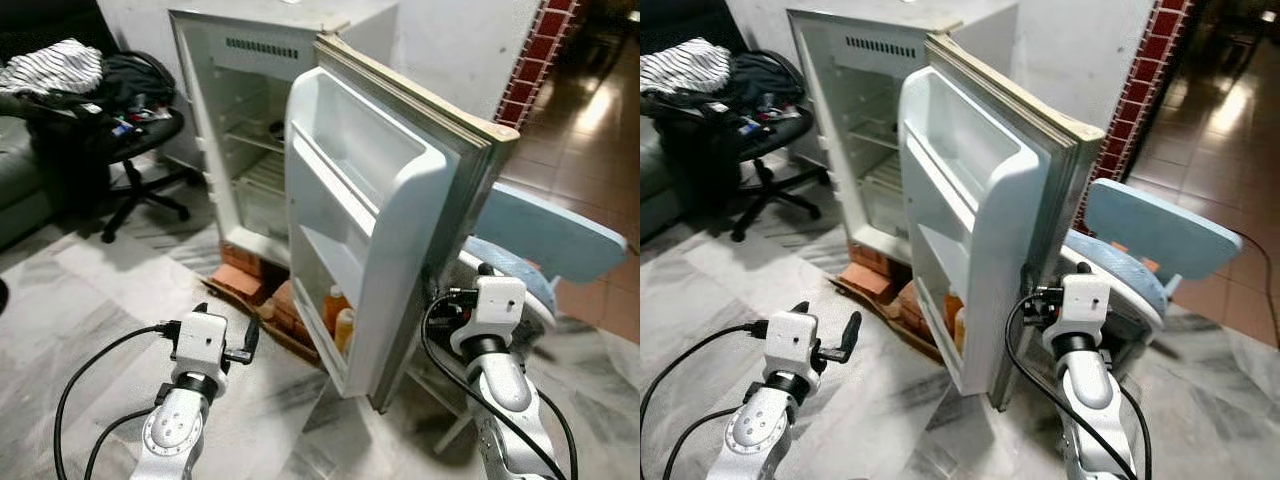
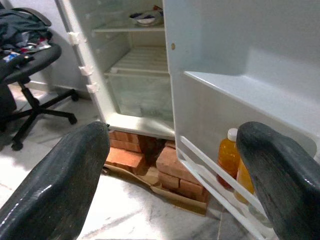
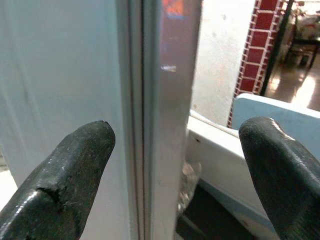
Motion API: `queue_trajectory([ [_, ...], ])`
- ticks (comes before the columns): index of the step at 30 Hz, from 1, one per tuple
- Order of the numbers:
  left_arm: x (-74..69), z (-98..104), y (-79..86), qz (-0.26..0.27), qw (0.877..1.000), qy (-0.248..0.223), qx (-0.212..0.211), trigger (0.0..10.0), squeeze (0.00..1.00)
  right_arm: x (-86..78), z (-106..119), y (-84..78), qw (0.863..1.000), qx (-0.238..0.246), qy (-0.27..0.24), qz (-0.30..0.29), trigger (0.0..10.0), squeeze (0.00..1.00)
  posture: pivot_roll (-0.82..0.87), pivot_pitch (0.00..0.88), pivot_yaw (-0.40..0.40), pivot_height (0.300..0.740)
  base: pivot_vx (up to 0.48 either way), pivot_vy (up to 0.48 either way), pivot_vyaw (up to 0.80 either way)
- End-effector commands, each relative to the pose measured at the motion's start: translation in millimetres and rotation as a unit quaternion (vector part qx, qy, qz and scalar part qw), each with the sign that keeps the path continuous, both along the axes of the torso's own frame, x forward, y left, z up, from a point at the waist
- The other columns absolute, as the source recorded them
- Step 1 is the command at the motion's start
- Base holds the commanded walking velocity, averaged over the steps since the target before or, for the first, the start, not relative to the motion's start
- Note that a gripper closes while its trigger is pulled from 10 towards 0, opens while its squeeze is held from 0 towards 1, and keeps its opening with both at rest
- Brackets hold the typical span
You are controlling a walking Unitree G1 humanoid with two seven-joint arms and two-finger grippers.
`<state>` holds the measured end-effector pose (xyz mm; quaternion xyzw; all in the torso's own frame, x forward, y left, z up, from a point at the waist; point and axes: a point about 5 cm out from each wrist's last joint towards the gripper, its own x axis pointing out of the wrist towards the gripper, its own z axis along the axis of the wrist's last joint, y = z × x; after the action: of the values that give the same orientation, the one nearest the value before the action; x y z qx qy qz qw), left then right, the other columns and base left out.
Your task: Restocking fridge
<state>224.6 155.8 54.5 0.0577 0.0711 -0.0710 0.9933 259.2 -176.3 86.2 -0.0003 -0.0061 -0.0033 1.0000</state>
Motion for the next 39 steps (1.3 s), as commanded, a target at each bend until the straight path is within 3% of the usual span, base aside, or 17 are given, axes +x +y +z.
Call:
queue_trajectory([
  [1, 1.0, 2, 3.3, 0.002, 1.0, -0.001, 0.007, 10.0, 0.0, 3.0, -1, 1.6, 1.0, 0.003, 0.006, 0.005, 10.0, 0.0, 0.02, 0.0, -0.017, 0.74, 0.0, 0.0, 0.0],
  [4, 2.4, 3, 4.5, 0.001, 1.0, -0.004, 0.007, 10.0, 0.0, 13.6, 4, 8.1, 0.999, 0.035, 0.0, 0.02, 10.0, 0.0, 0.01, 0.0, -0.006, 0.74, 0.0, 0.0, 0.0],
  [5, 3.1, 3, 4.4, 0.0, 1.0, -0.003, 0.006, 10.0, 0.0, 20.0, 6, 9.2, 0.997, 0.07, 0.004, 0.011, 10.0, 0.0, 0.01, 0.0, -0.003, 0.74, 0.0, 0.0, 0.0],
  [10, 3.3, 0, -2.8, -0.012, 1.0, 0.006, 0.002, 10.0, 0.0, 39.8, 17, 19.5, 0.994, 0.11, -0.008, 0.006, 10.0, 0.0, 0.0, 0.0, 0.008, 0.74, 0.0, 0.0, 0.0],
  [13, 4.2, -1, -7.2, -0.022, 1.0, 0.004, 0.003, 10.0, 0.0, 53.0, 26, 39.4, 0.991, 0.129, -0.016, 0.028, 10.0, 0.0, 0.01, 0.0, 0.008, 0.74, 0.0, 0.0, 0.0],
  [16, 4.7, 0, -6.9, -0.019, 1.0, 0.003, 0.002, 10.0, 0.0, 54.1, 34, 52.7, 0.986, 0.145, -0.027, 0.076, 10.0, 0.0, 0.02, 0.0, 0.002, 0.74, 0.0, 0.0, 0.0],
  [17, 4.3, 0, -5.5, -0.016, 1.0, 0.003, 0.001, 10.0, 0.0, 48.2, 43, 65.5, 0.971, 0.186, -0.041, 0.146, 10.0, 0.0, 0.02, 0.0, 0.001, 0.74, 0.0, 0.0, 0.0],
  [19, 3.6, -1, -4.8, -0.015, 1.0, 0.004, 0.001, 10.0, 0.0, 38.8, 52, 78.0, 0.947, 0.221, -0.054, 0.228, 10.0, 0.0, 0.02, 0.0, 0.001, 0.74, 0.0, 0.0, 0.0],
  [22, 2.6, -3, -5.6, -0.017, 1.0, 0.01, 0.004, 10.0, 0.0, 2.5, 70, 93.6, 0.866, 0.258, -0.066, 0.423, 10.0, 0.0, 0.01, 0.0, 0.006, 0.74, 0.0, 0.0, 0.0],
  [24, 2.2, -5, -7.3, -0.02, 1.0, 0.014, 0.006, 10.0, 0.0, -2.0, 67, 91.2, 0.859, 0.256, -0.057, 0.44, 10.0, 0.0, 0.01, 0.0, 0.006, 0.74, 0.0, 0.0, 0.0],
  [29, 1.9, -5, -10.2, -0.029, 0.999, 0.013, 0.006, 10.0, 0.0, -1.8, 38, 74.5, 0.885, 0.203, -0.008, 0.419, 10.0, 0.0, 0.01, 0.0, 0.008, 0.74, 0.0, 0.0, 0.0],
  [35, 2.9, -5, -8.6, -0.022, 1.0, 0.012, 0.003, 10.0, 0.0, -15.0, 13, 64.0, 0.896, 0.146, 0.05, 0.415, 10.0, 0.0, 0.01, 0.0, 0.006, 0.74, 0.0, 0.0, 0.0],
  [37, 3.6, -4, -6.6, -0.011, 1.0, 0.012, -0.002, 10.0, 0.0, -14.4, 6, 64.1, 0.908, 0.135, 0.062, 0.393, 10.0, 0.0, 0.01, 0.0, 0.003, 0.74, 0.0, 0.0, 0.0],
  [39, 4.9, -5, -3.9, 0.002, 1.0, 0.016, 0.0, 10.0, 0.0, -12.4, -1, 65.1, 0.927, 0.09, 0.06, 0.359, 10.0, 0.0, 0.01, 0.0, -0.002, 0.74, 0.0, 0.278, 0.0],
])
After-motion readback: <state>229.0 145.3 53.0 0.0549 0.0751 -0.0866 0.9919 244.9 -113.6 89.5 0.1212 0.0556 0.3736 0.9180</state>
